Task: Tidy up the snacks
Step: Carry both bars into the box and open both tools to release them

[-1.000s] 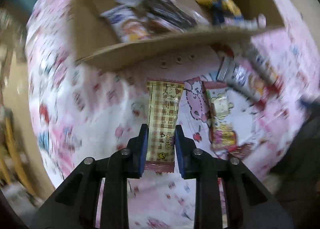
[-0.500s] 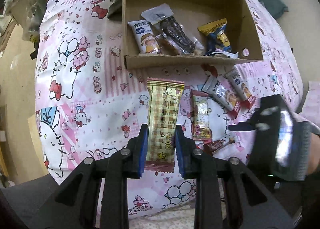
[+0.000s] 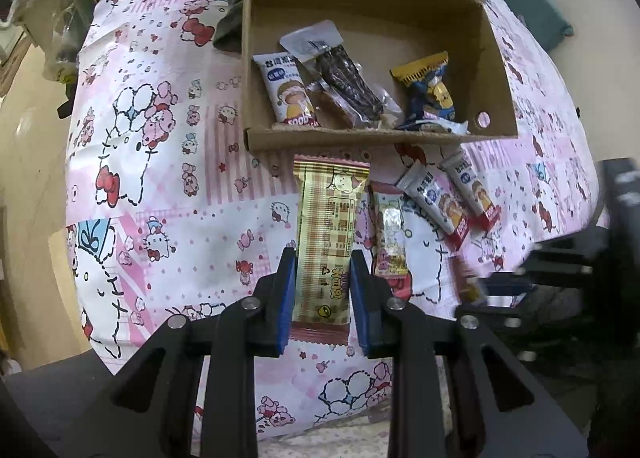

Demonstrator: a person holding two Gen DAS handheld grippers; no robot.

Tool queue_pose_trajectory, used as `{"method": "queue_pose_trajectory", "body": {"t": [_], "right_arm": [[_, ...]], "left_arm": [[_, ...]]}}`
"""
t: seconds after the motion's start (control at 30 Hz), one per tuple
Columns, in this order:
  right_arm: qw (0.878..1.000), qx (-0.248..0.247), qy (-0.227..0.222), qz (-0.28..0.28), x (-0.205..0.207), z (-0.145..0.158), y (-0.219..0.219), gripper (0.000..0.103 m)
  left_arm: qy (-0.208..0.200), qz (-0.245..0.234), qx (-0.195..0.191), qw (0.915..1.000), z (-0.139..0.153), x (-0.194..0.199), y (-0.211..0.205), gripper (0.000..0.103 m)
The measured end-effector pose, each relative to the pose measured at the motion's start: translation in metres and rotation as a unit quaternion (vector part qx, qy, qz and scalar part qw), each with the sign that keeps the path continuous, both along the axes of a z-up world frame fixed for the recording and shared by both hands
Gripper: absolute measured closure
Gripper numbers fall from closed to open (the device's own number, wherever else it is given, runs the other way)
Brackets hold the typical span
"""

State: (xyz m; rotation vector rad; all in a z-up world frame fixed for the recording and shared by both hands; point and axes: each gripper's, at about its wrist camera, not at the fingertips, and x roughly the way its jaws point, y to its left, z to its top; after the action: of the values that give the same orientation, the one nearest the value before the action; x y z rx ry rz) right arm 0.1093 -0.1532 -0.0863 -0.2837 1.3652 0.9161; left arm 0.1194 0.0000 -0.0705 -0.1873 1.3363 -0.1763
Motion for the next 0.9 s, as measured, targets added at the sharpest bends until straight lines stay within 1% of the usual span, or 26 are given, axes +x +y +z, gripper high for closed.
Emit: {"method": "queue_pose_trajectory", "body": {"t": [0.1,0.17,0.27,0.33,0.4,0.5,0.57,0.73,0.9], "right_arm": [[0.997,0.031,-0.017,-0.067,0.004,0.019,-0.010,0.085],[0.992,0.039,-0.020,-0.120,0.005,0.021,-0.020,0.085],[0.979,0.058,-0.012,-0.197,0.011,0.021,-0.038,0.085],[0.973,0.067,-0.015,-0.222,0.012,0.021,-0.042,0.085],[0.966,0.083,-0.020,-0.246,0.011,0.027,-0.049,0.085],[0.959,0.101,-0.024,-0.263,0.010,0.029,-0.052,0.085],[0.957,0.107,-0.028,-0.267,0.011,0.031,-0.051,0.085],[0.952,0.130,-0.029,-0.277,0.016,0.034,-0.043,0.085],[0.949,0.138,-0.033,-0.282,0.021,0.033,-0.042,0.085]], "left_arm": [[-0.006,0.010,0.002,0.9999,0.000,0.000,0.002,0.081],[-0.010,0.016,0.006,0.9998,0.001,0.000,0.003,0.081],[-0.017,0.026,0.011,0.9995,0.001,0.000,0.005,0.081],[-0.021,0.028,0.014,0.9993,0.001,0.000,0.005,0.081],[-0.024,0.023,0.018,0.9993,0.001,-0.001,0.004,0.081],[-0.031,0.020,0.023,0.9991,0.002,-0.002,0.001,0.081],[-0.036,0.022,0.024,0.9988,0.003,-0.003,0.001,0.081],[-0.066,0.035,0.023,0.9969,0.018,-0.005,0.002,0.081],[-0.087,0.046,0.012,0.9950,0.030,-0.005,0.004,0.081]]}}
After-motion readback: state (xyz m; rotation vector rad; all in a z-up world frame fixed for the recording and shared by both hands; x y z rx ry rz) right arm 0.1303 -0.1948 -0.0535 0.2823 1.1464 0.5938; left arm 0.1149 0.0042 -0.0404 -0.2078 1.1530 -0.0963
